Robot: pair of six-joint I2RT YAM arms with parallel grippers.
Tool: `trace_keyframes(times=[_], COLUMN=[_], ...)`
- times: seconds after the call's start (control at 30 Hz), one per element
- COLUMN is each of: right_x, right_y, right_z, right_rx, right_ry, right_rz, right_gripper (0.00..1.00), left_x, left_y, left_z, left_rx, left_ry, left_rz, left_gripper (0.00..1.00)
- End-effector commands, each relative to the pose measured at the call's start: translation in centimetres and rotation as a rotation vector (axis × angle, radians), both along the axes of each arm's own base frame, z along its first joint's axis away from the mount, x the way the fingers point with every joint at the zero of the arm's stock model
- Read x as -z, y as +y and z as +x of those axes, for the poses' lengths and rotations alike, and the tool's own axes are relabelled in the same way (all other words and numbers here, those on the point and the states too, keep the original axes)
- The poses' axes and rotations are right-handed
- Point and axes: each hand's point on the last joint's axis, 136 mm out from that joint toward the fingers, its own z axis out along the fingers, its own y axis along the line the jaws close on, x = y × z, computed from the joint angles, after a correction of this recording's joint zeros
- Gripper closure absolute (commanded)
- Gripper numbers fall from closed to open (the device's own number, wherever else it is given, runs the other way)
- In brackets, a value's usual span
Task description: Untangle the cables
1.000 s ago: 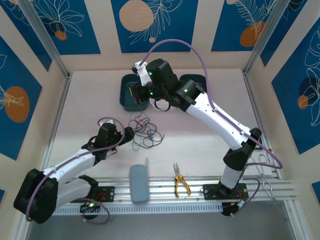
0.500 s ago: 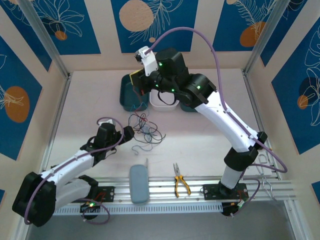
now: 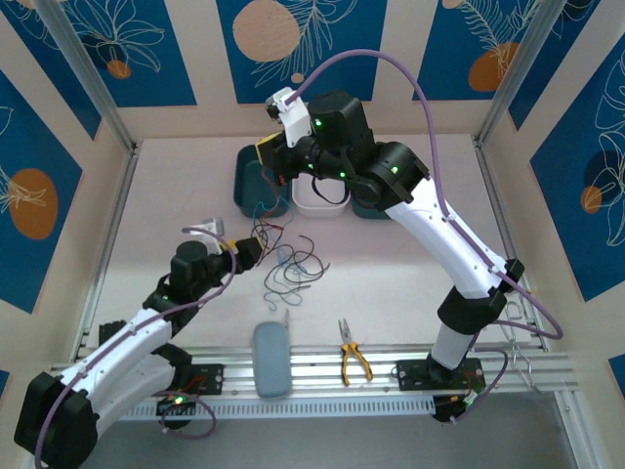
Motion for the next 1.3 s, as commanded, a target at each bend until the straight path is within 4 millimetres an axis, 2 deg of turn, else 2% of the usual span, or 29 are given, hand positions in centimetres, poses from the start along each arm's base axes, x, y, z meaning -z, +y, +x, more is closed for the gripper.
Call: trace_keyframes(times=[0.0,0.17,0.23,0.27,0.4,0.47,0.57,0.63,0.77,1.03,1.27], right_x=[-1.0,-1.1,-1.2,-1.2,-1.6,-1.7,-2.1,-2.4,-3.4,-5.9,-7.4], right_y=[-0.1,-0.1,-0.2,-0.3,-0.6,-0.8,-1.3,-1.9,-2.9,-5.5,-7.9], right_z=[-0.9,-1.3,-1.5,-1.7,-1.8,-1.7,-1.3,-1.1,-0.7,0.0,0.5], right_rx=[-0.034,-0.050,-0.055,-0.059,-0.060,-0.053,-0.034,-0.011,0.027,0.127,0.216], right_ry=[-0.016,-0.007,-0.003,-0.002,-0.001,-0.004,-0.016,-0.034,-0.080,-0.182,-0.235], right_rz=[0.020,0.030,0.034,0.038,0.057,0.063,0.065,0.063,0.055,0.060,0.064], right_gripper=[1.00,1.00,1.00,1.00,1.00,1.00,1.00,1.00,1.00,1.00,1.00], left_x=[-3.0,-3.5,-3.7,-3.8,-4.2,-4.1,-3.1,-2.2,-0.3,5.3,8.3], left_y=[-1.7,-2.9,-3.0,-3.2,-4.3,-5.0,-5.5,-5.4,-5.0,-3.4,-2.7], left_z=[-0.1,0.3,0.8,0.9,1.2,1.1,1.3,1.4,1.3,0.2,-0.5], left_rx=[0.130,0.218,0.222,0.225,0.270,0.307,0.324,0.315,0.291,0.259,0.256], left_ry=[-0.139,-0.161,-0.170,-0.177,-0.198,-0.191,-0.150,-0.125,-0.082,0.065,0.144], left_rz=[0.032,0.131,0.154,0.156,0.122,0.100,0.084,0.082,0.093,0.191,0.232], left_gripper=[0.19,0.33,0.35,0.35,0.47,0.59,0.81,0.88,0.89,0.96,0.98])
